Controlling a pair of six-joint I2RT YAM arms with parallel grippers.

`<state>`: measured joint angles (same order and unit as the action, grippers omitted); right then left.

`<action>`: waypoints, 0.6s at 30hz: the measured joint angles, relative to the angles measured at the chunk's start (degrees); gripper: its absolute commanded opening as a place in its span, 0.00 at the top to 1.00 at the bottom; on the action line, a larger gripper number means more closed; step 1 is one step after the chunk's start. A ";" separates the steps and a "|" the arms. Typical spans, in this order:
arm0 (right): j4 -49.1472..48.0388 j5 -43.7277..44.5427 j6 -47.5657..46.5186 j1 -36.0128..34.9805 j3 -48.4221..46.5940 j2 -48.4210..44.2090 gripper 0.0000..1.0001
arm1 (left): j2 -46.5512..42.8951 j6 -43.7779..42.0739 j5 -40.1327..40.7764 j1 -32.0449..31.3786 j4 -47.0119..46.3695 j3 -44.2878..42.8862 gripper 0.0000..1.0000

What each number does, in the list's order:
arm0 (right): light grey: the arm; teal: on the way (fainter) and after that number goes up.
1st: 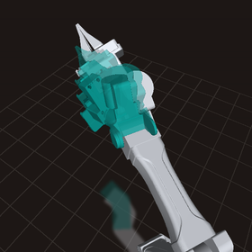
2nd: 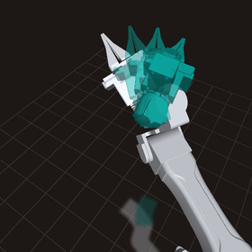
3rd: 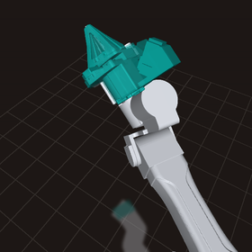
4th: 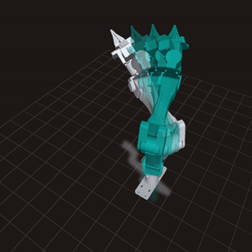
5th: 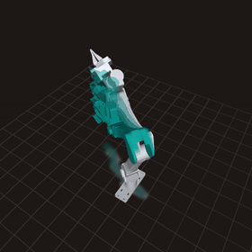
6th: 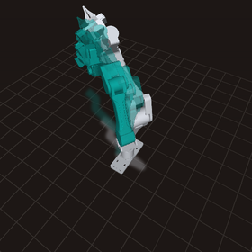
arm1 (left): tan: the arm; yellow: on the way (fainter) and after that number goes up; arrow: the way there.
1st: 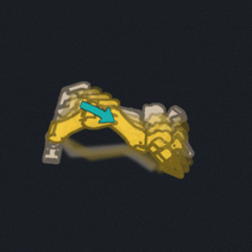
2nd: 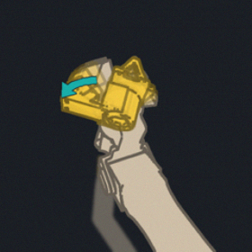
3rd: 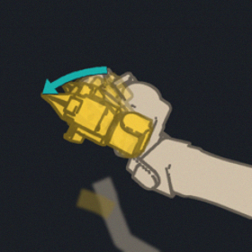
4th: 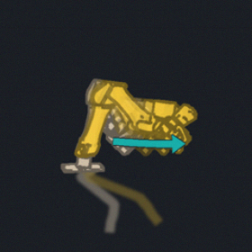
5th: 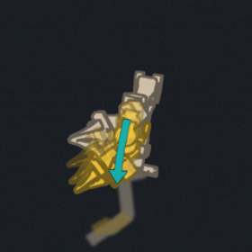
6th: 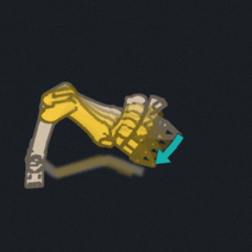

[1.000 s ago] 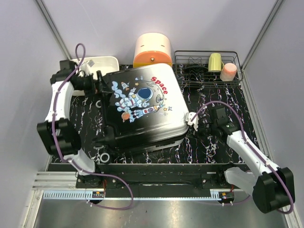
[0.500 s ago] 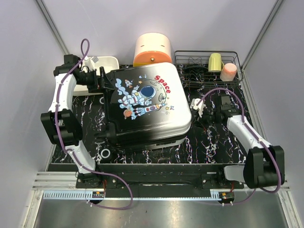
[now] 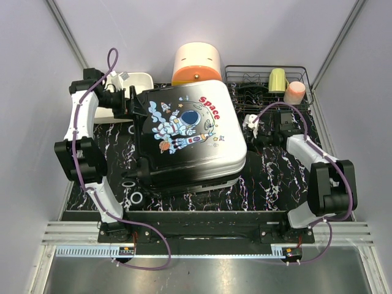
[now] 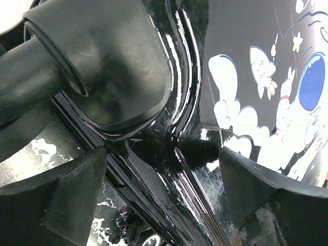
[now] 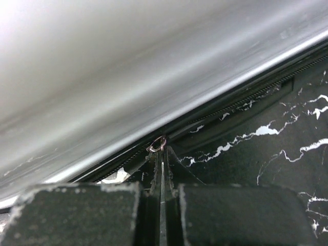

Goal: Open, take out, and arrange the luggage

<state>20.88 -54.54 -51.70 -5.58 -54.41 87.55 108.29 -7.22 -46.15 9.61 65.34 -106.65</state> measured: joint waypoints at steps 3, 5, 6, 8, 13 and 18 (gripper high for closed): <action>-2.21 0.37 1.70 -1.53 0.83 -0.42 1.00 | 0.28 -2.56 0.44 -0.55 1.51 -1.01 0.07; -4.79 2.29 2.32 -2.36 3.34 -2.97 1.00 | 0.28 -4.13 1.14 -1.07 2.25 -1.46 0.07; -6.01 3.82 2.54 -3.10 4.83 -4.68 1.00 | 0.28 -5.07 1.70 -1.46 2.64 -1.75 0.07; -7.96 7.17 3.50 -5.11 8.24 -8.79 1.00 | 0.28 -6.34 2.47 -2.23 2.95 -2.23 0.07; -7.72 12.20 9.53 -13.14 16.68 -21.00 1.00 | 0.79 -9.77 5.27 -5.33 2.60 -4.72 0.01; -10.38 13.75 21.49 -26.47 23.02 -28.85 1.00 | 3.80 -11.47 7.19 -8.50 0.98 -10.27 0.01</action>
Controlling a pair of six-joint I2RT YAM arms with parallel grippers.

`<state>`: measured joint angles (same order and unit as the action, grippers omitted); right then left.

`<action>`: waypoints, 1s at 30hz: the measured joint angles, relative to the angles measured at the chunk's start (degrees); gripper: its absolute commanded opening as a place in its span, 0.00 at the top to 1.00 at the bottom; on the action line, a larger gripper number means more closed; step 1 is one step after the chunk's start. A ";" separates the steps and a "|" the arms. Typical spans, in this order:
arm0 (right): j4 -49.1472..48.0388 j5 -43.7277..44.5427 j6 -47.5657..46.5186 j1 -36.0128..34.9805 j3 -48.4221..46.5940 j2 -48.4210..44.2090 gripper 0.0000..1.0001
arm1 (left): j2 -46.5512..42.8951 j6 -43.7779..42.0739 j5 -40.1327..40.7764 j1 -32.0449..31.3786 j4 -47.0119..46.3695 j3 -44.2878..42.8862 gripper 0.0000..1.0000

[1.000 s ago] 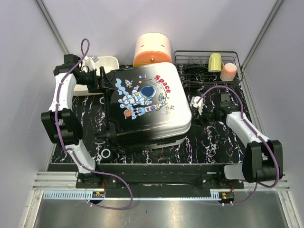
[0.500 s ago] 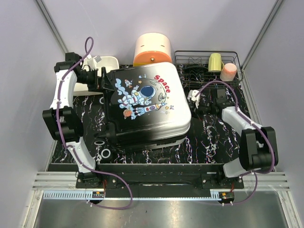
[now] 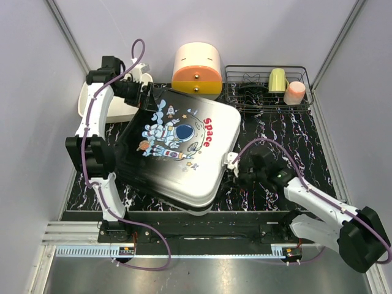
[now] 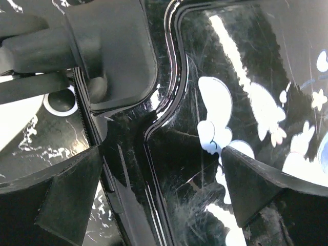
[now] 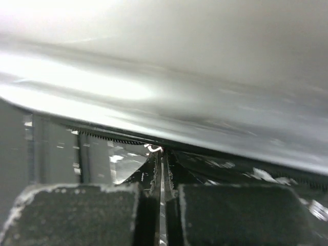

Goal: Open, take out, and arrange the luggage

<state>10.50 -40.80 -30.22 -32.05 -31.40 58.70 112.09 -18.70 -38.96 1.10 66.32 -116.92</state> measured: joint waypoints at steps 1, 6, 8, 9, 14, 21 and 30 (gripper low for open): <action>-0.76 -0.46 1.70 -1.88 0.37 0.02 1.00 | 0.63 -0.26 0.22 -0.55 -0.13 -1.16 0.01; -2.27 0.20 6.27 -6.14 0.59 0.83 1.00 | 2.16 -1.70 0.00 -2.03 -0.11 -3.37 0.01; -2.16 0.24 5.75 -5.79 0.59 0.83 1.00 | 2.16 -2.84 -0.26 -2.01 0.26 -3.37 0.02; -1.97 -0.11 5.33 -5.20 0.59 0.83 1.00 | 2.16 -3.32 -0.39 -2.01 0.39 -3.37 0.02; -1.22 -2.36 3.17 1.81 -0.07 2.67 1.00 | 2.27 -4.63 -0.81 -2.01 0.85 -3.37 0.03; 1.14 -7.48 -0.92 10.38 -3.74 8.57 1.00 | 4.74 -5.64 -2.86 -1.18 3.06 -6.49 0.04; 6.25 -10.84 -7.02 22.27 -11.96 17.68 1.00 | 6.91 -6.58 -4.44 -0.74 4.85 -9.35 0.04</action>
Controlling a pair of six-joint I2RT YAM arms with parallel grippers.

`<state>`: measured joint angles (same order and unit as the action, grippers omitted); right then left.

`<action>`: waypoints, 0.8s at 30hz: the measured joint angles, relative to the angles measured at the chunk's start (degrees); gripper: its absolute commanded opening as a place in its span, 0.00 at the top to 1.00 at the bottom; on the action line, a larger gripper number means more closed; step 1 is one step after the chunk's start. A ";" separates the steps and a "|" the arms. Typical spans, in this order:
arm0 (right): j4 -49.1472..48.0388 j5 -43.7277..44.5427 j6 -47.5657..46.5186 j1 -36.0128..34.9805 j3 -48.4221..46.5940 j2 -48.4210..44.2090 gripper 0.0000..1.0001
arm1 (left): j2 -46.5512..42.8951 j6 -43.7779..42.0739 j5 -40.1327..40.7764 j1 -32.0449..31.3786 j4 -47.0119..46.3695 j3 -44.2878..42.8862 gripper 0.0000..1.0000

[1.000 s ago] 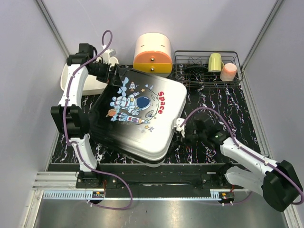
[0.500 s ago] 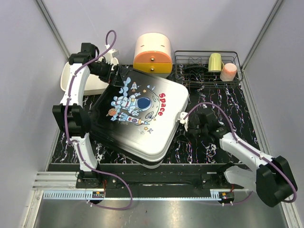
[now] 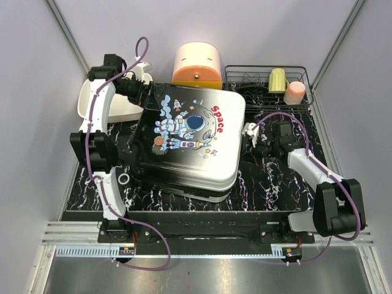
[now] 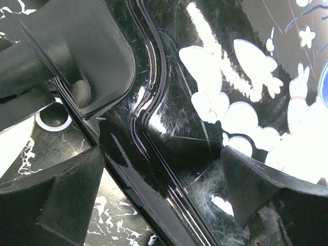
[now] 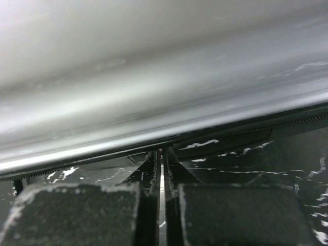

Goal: Open, take out, and arrange the luggage

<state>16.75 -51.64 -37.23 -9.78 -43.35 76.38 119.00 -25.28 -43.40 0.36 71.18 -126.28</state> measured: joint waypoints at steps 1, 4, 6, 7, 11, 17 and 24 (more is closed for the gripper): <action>0.85 -0.07 -1.09 0.90 -1.07 0.66 1.00 | 0.11 -0.02 -0.17 0.00 0.11 -0.11 0.04; 3.30 -0.59 -3.54 1.97 -3.02 1.36 1.00 | 0.22 -0.02 -0.59 0.07 0.44 -0.11 0.04; 6.71 -1.31 -5.05 2.23 -4.20 1.40 1.00 | 0.26 -0.17 -0.81 0.13 0.55 -0.11 0.04; 8.59 -1.38 -5.70 2.23 -5.25 1.49 1.00 | 0.26 -0.22 -0.90 0.20 0.57 -0.11 0.04; 17.42 -0.15 -8.52 2.45 -10.36 1.62 1.00 | 0.26 -0.46 -1.25 0.35 0.63 0.02 0.04; 25.03 1.60 -15.58 2.21 -16.26 2.12 1.00 | 0.22 -0.39 -1.88 0.46 0.26 0.76 0.04; 19.34 0.24 -18.84 2.01 -12.96 4.66 1.00 | -0.90 -0.09 -3.02 0.85 -1.55 3.30 0.04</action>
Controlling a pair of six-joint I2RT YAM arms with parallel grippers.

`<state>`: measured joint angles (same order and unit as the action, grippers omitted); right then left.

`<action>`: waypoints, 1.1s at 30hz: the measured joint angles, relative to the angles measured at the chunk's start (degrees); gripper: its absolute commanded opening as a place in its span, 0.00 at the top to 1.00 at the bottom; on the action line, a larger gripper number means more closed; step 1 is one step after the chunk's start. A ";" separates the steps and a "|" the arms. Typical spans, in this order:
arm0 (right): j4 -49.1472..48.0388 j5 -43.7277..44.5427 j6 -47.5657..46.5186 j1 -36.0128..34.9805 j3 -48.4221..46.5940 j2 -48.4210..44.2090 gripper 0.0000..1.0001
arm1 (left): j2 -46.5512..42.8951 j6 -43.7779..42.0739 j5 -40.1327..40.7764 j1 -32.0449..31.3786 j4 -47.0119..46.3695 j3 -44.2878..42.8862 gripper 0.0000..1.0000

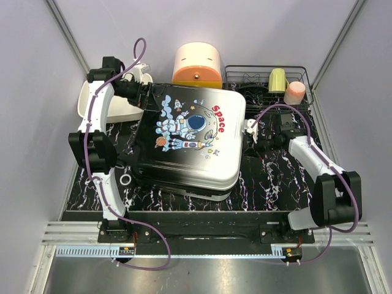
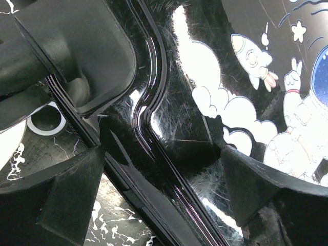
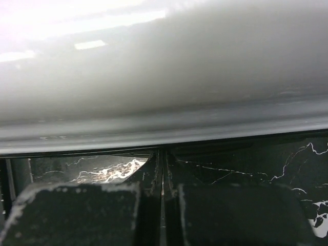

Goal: Open, take out, and arrange the luggage

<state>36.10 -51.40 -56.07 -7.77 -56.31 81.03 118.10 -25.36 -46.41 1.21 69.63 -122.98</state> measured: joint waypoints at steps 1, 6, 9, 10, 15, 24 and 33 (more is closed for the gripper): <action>-1.11 -0.70 -0.37 0.00 0.52 0.70 0.92 | -0.04 0.09 -0.11 0.07 -0.13 0.13 0.04; -4.98 -2.14 -1.46 0.83 1.25 3.23 0.47 | -0.31 0.20 -0.61 0.35 -0.57 0.87 0.03; -6.67 -1.84 -2.16 0.98 1.57 3.32 0.37 | -0.52 0.33 -0.92 0.48 -0.87 1.38 0.03; -7.04 -1.81 -2.38 1.05 1.81 3.30 0.32 | -0.66 0.35 -1.01 0.52 -1.05 1.66 0.03; -8.28 -1.81 -2.97 0.59 4.33 3.26 0.30 | -0.76 0.42 -1.29 0.61 -1.29 2.01 0.03; -9.62 -2.01 -2.78 0.20 5.11 4.94 0.54 | -1.11 0.81 -1.42 0.66 -1.86 2.75 0.03; -11.82 -2.51 -2.23 0.44 5.38 5.09 1.00 | -1.16 1.22 -1.42 0.70 -1.90 2.78 0.02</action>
<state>24.27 -53.91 -58.30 -7.33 -50.94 86.13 116.95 -24.14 -47.83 1.91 67.72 -120.20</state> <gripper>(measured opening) 0.031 0.972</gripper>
